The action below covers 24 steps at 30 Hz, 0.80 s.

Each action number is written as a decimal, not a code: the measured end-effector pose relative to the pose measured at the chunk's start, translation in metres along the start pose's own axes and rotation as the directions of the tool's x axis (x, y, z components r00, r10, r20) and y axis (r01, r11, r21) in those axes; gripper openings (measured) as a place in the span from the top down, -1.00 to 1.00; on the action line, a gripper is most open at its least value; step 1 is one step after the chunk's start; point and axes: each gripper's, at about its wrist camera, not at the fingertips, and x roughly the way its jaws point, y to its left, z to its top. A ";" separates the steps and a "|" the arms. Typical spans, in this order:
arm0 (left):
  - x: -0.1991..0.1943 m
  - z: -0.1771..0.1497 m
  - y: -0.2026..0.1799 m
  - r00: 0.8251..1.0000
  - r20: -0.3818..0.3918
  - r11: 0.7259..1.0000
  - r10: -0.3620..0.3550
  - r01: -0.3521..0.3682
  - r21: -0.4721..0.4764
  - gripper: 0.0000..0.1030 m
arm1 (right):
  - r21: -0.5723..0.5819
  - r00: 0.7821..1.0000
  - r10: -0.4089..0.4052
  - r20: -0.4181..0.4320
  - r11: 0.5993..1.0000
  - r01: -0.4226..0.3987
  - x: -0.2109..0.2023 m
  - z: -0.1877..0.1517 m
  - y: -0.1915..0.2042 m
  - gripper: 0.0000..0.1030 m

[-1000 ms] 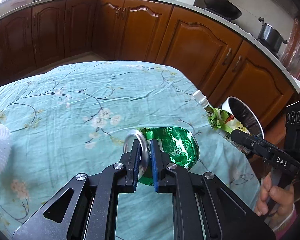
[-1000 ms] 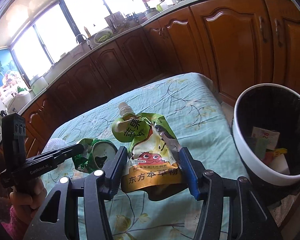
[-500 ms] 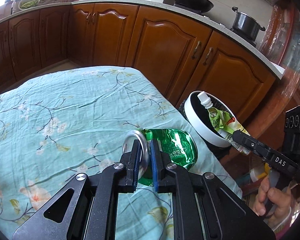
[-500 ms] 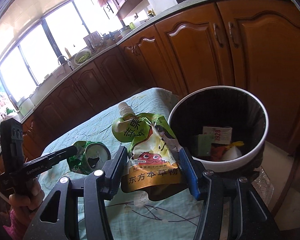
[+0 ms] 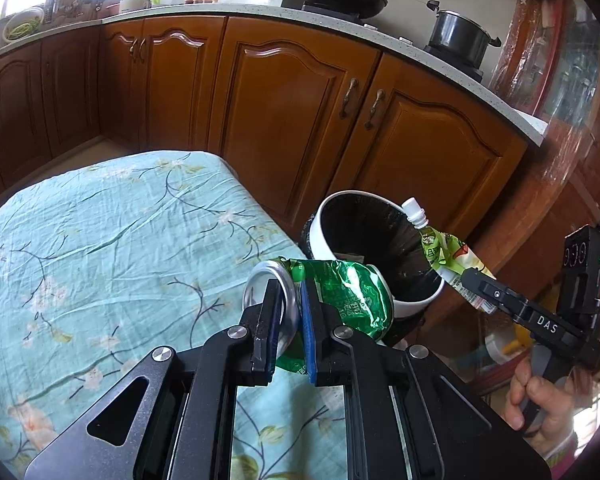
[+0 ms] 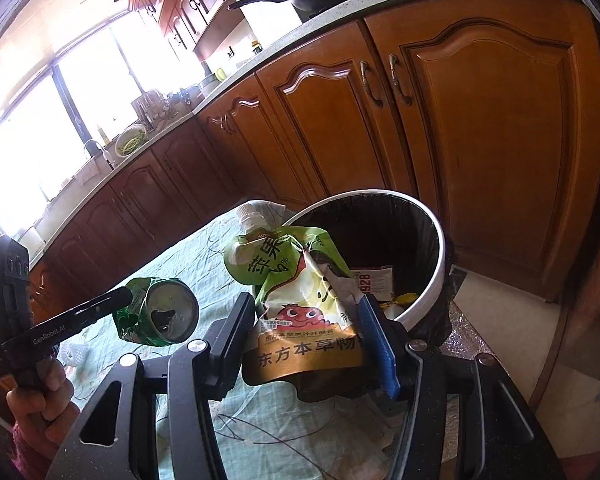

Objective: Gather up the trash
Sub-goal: 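Carry the can and pouch over the bin and open both tools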

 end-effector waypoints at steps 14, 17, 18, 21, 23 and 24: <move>0.037 0.024 -0.030 0.999 -0.023 0.999 -0.036 0.037 0.036 0.82 | -0.031 0.996 -0.081 -0.021 0.996 0.081 0.011 0.012 -0.012 -0.07; 0.045 0.028 -0.036 0.999 -0.032 0.998 -0.040 0.041 0.045 0.82 | -0.043 0.995 -0.098 -0.026 0.994 0.097 0.013 0.016 -0.013 -0.07; 0.047 0.029 -0.037 0.999 -0.034 0.998 -0.040 0.042 0.048 0.82 | -0.047 0.994 -0.104 -0.027 0.994 0.102 0.014 0.017 -0.013 -0.07; 0.053 0.029 -0.042 0.998 -0.041 0.998 -0.042 0.044 0.048 0.82 | -0.059 0.992 -0.119 -0.036 0.991 0.117 0.016 0.017 -0.015 -0.07; 0.057 0.030 -0.042 0.998 -0.046 0.998 -0.045 0.047 0.045 0.82 | -0.068 0.991 -0.127 -0.044 0.990 0.124 0.020 0.018 -0.015 -0.07; 0.059 0.031 -0.042 0.998 -0.048 0.998 -0.047 0.049 0.044 0.82 | -0.074 0.990 -0.131 -0.047 0.989 0.128 0.021 0.019 -0.015 -0.07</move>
